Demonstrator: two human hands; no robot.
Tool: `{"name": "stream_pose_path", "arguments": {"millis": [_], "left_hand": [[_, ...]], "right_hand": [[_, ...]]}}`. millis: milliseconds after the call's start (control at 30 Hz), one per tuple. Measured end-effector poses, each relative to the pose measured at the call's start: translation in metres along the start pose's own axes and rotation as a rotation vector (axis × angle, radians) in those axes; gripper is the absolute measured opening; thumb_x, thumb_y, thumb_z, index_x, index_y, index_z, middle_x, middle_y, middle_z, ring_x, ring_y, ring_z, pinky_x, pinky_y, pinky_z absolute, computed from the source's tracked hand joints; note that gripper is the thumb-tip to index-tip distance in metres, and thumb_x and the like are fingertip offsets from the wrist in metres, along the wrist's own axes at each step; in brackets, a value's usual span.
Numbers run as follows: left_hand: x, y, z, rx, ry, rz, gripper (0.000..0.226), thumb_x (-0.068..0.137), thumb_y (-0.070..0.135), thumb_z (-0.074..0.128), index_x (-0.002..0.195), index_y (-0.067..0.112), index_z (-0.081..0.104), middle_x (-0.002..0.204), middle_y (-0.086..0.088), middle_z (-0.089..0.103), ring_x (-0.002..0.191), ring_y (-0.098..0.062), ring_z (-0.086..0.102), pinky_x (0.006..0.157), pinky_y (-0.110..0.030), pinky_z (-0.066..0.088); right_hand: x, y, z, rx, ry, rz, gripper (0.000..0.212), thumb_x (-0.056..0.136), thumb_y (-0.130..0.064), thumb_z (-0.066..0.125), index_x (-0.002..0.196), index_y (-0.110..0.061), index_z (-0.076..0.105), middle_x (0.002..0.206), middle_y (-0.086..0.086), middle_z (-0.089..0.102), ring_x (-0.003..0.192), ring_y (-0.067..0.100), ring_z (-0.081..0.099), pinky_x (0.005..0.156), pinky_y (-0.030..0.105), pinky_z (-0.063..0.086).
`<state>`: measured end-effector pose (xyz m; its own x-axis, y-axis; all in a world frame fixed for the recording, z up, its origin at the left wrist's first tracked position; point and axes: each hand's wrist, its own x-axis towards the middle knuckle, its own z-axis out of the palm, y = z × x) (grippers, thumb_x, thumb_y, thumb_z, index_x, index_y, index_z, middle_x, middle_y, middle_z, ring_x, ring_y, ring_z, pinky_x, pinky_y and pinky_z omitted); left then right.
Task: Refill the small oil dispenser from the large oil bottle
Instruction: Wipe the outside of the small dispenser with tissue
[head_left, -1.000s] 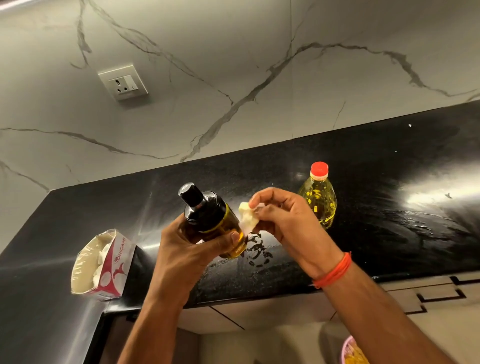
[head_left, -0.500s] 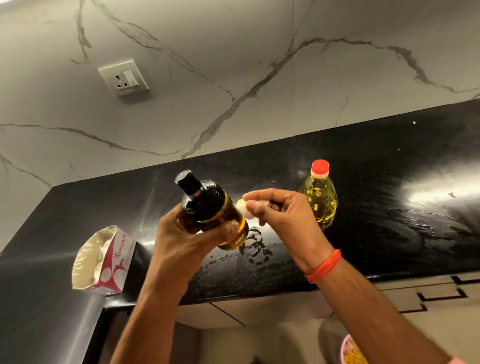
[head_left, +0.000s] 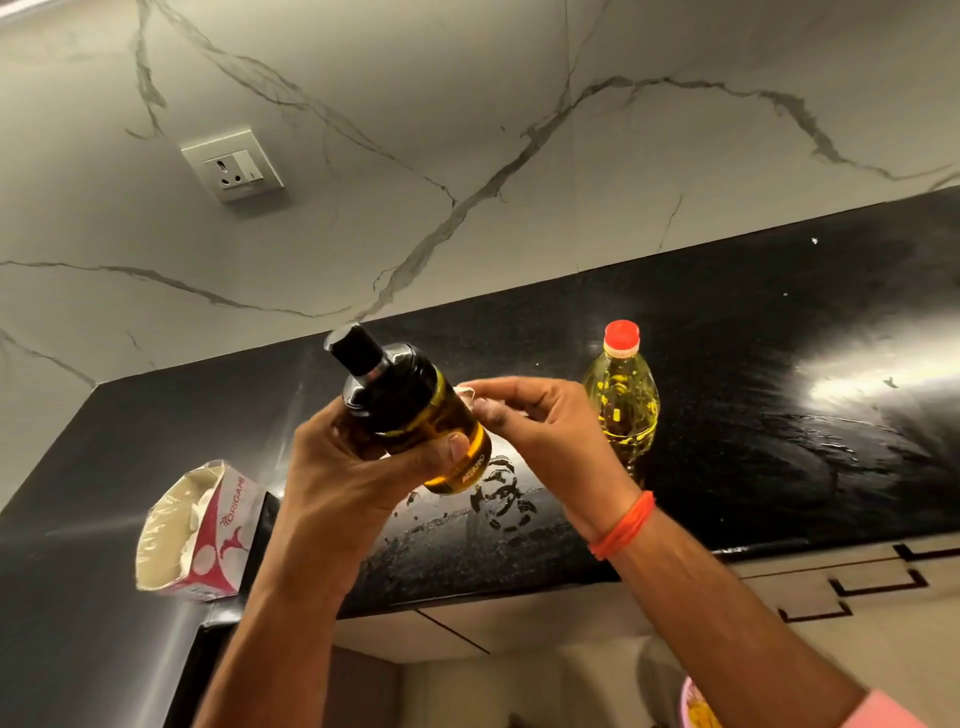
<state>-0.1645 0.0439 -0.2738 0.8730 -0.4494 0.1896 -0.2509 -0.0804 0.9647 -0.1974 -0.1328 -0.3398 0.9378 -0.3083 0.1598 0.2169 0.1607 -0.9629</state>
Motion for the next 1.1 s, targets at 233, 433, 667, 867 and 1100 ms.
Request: {"name": "stream_pose_path", "arguments": {"millis": [233, 433, 667, 867, 1100], "left_hand": [[0.004, 0.007, 0.002, 0.039, 0.032, -0.005, 0.04, 0.055, 0.029, 0.089, 0.091, 0.042, 0.079, 0.097, 0.006, 0.08, 0.09, -0.01, 0.076, 0.075, -0.011, 0.054], [-0.002, 0.006, 0.009, -0.002, 0.01, -0.027, 0.047, 0.053, 0.032, 0.089, 0.097, 0.043, 0.078, 0.104, 0.004, 0.079, 0.097, -0.013, 0.075, 0.077, -0.012, 0.055], [-0.001, 0.017, 0.003, 0.079, 0.002, 0.029, 0.042, 0.054, 0.031, 0.089, 0.085, 0.055, 0.075, 0.092, 0.018, 0.078, 0.087, 0.001, 0.074, 0.071, -0.005, 0.051], [0.003, 0.012, 0.003, 0.047, 0.029, 0.001, 0.041, 0.052, 0.037, 0.087, 0.089, 0.05, 0.077, 0.097, 0.01, 0.079, 0.09, -0.007, 0.075, 0.074, -0.009, 0.054], [0.006, 0.017, 0.005, 0.057, -0.003, 0.019, 0.043, 0.049, 0.041, 0.086, 0.089, 0.054, 0.075, 0.096, 0.016, 0.078, 0.092, -0.003, 0.074, 0.073, -0.008, 0.053]], "right_hand": [[-0.022, -0.008, 0.0, 0.175, 0.014, -0.139, 0.016, 0.087, -0.001, 0.072, 0.102, -0.006, 0.077, 0.095, 0.003, 0.079, 0.087, 0.009, 0.074, 0.075, 0.018, 0.056], [-0.004, -0.028, 0.005, 0.11, 0.008, -0.246, 0.022, 0.088, 0.0, 0.072, 0.11, -0.004, 0.074, 0.106, 0.011, 0.077, 0.1, 0.019, 0.074, 0.087, 0.027, 0.059], [-0.01, -0.005, -0.003, -0.102, 0.048, -0.077, 0.012, 0.089, -0.014, 0.074, 0.1, -0.014, 0.079, 0.103, 0.007, 0.074, 0.103, 0.021, 0.068, 0.091, 0.037, 0.057], [-0.017, -0.021, 0.006, 0.07, -0.056, -0.253, 0.018, 0.09, 0.0, 0.071, 0.108, -0.001, 0.072, 0.102, 0.01, 0.076, 0.097, 0.022, 0.074, 0.086, 0.03, 0.06], [0.01, -0.005, 0.002, 0.06, -0.043, -0.09, 0.013, 0.093, -0.006, 0.067, 0.102, -0.012, 0.075, 0.091, -0.006, 0.077, 0.086, 0.002, 0.071, 0.073, 0.015, 0.054]]}}
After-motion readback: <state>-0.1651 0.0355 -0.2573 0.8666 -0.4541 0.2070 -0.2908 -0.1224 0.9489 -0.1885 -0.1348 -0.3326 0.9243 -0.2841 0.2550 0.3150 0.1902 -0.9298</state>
